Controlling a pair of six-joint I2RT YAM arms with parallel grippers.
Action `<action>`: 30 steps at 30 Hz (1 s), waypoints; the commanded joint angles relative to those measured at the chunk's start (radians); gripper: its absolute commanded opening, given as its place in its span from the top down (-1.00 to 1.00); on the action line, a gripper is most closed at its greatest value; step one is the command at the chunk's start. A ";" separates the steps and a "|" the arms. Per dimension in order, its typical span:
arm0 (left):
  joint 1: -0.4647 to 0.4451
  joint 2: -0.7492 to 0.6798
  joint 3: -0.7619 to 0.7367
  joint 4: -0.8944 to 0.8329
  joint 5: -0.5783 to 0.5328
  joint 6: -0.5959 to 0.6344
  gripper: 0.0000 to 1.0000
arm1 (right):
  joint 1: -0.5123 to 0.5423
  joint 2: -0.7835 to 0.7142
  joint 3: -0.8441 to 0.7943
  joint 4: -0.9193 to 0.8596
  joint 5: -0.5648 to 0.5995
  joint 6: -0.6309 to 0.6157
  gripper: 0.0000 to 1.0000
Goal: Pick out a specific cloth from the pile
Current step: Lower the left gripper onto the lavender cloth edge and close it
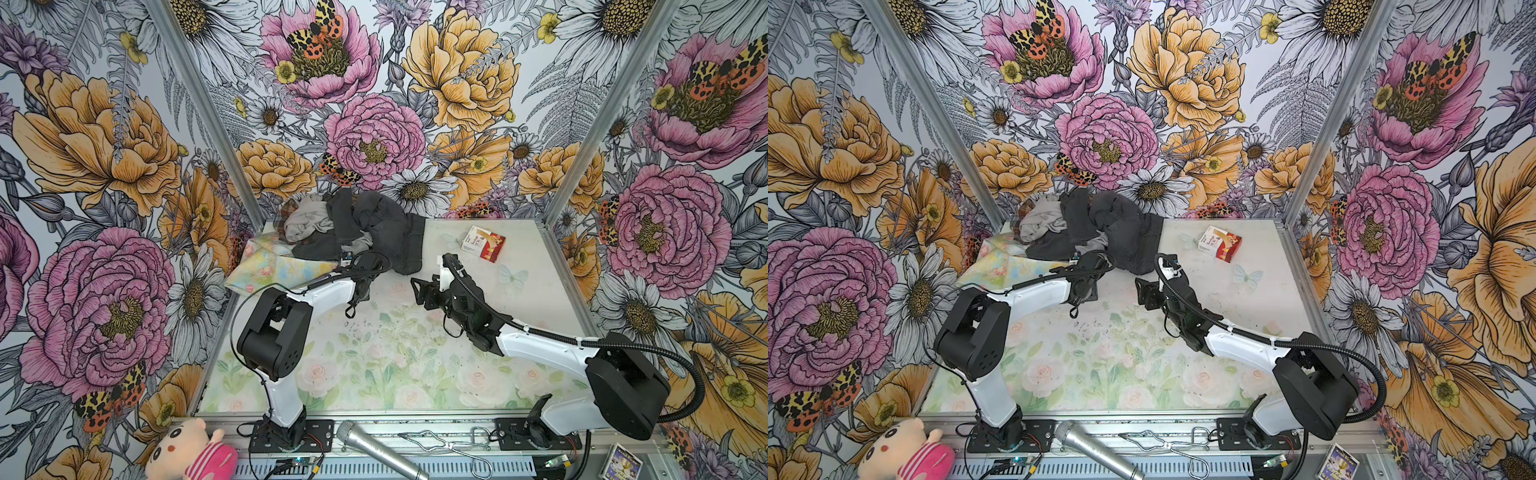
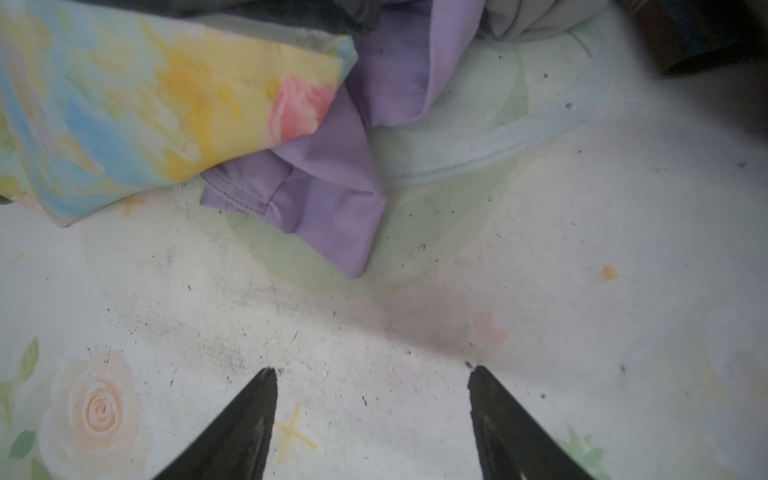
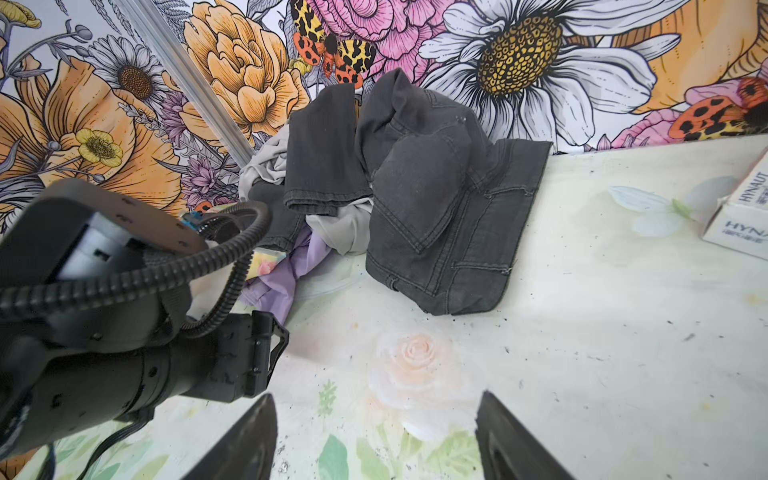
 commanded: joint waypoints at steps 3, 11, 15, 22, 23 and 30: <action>0.034 0.063 0.052 0.049 -0.020 0.090 -0.33 | -0.011 -0.031 -0.002 0.026 -0.023 0.007 -0.53; 0.088 0.093 0.066 0.081 0.031 0.127 0.13 | -0.011 0.007 0.029 0.037 -0.051 0.008 -0.53; 0.098 0.106 0.074 0.095 0.043 0.145 0.13 | -0.011 0.039 0.042 0.066 -0.083 0.027 -0.53; 0.111 0.134 0.075 0.132 0.073 0.168 0.09 | -0.010 0.066 0.058 0.081 -0.105 0.034 -0.52; 0.116 0.139 0.075 0.137 0.080 0.168 0.09 | -0.009 0.065 0.057 0.082 -0.106 0.034 -0.52; 0.134 0.167 0.084 0.145 0.116 0.156 0.09 | -0.007 0.045 0.039 0.086 -0.100 0.028 -0.52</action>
